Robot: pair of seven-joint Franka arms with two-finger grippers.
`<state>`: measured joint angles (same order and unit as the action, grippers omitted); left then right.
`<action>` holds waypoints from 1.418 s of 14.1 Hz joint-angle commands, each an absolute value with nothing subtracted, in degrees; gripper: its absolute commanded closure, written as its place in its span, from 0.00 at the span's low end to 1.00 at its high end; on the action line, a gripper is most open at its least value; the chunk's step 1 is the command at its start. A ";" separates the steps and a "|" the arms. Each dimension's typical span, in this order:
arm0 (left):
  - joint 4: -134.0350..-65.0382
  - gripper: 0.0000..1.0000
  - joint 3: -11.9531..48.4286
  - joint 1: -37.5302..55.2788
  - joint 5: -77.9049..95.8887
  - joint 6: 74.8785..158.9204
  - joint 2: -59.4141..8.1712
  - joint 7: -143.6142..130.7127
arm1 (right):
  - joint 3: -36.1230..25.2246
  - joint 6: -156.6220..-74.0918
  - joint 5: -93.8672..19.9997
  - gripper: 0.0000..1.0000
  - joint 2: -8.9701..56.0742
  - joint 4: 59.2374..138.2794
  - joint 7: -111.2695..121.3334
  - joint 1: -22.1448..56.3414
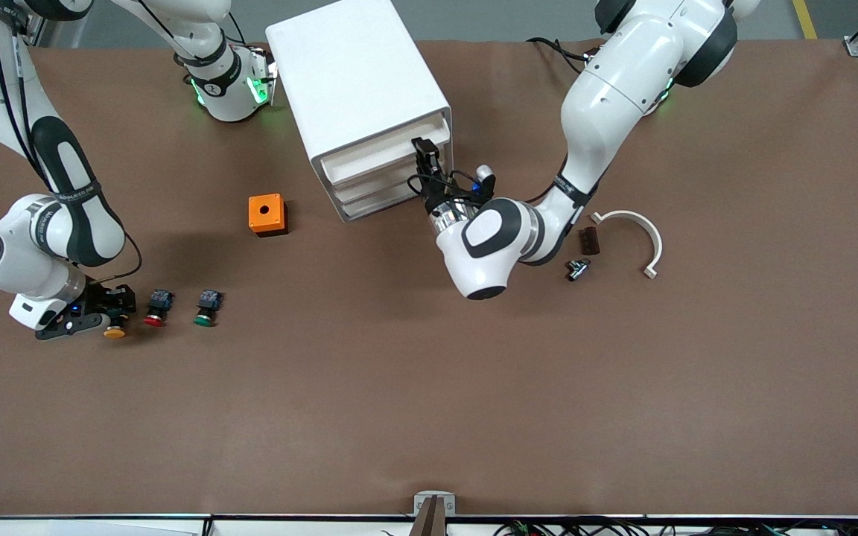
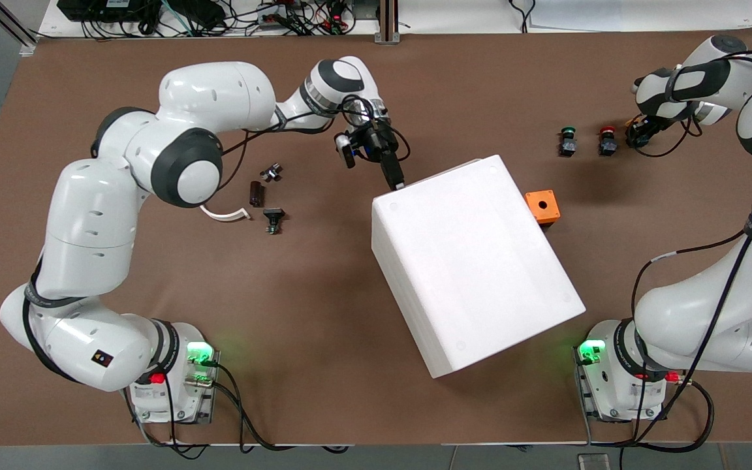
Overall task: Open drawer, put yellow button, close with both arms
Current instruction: 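Pull the drawer open with the left gripper while the right gripper lifts the button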
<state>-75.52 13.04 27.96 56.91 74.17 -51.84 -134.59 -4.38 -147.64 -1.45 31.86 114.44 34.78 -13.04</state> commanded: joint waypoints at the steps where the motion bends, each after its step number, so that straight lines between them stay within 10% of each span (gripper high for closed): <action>1: -74.80 0.88 12.48 24.97 57.57 74.79 -52.29 -133.16 | -3.87 -147.22 -3.24 1.00 31.82 113.64 36.47 -13.97; 12: -74.71 0.82 12.48 19.78 58.18 76.29 -52.29 -132.71 | -3.52 -112.53 -5.36 1.00 19.63 102.04 13.50 -8.54; 13: -74.71 0.73 12.48 19.86 58.18 76.29 -52.29 -132.28 | -3.43 -109.28 -5.71 1.00 17.25 102.04 8.58 -6.70; 14: -74.62 0.01 12.57 19.86 58.18 76.46 -52.12 -130.88 | -3.43 -106.64 -5.89 1.00 15.05 102.04 3.22 -5.03; 20: -73.39 0.00 12.66 19.51 58.18 76.64 -51.68 -122.36 | -3.43 -96.86 -9.40 1.00 3.44 102.65 -28.60 8.23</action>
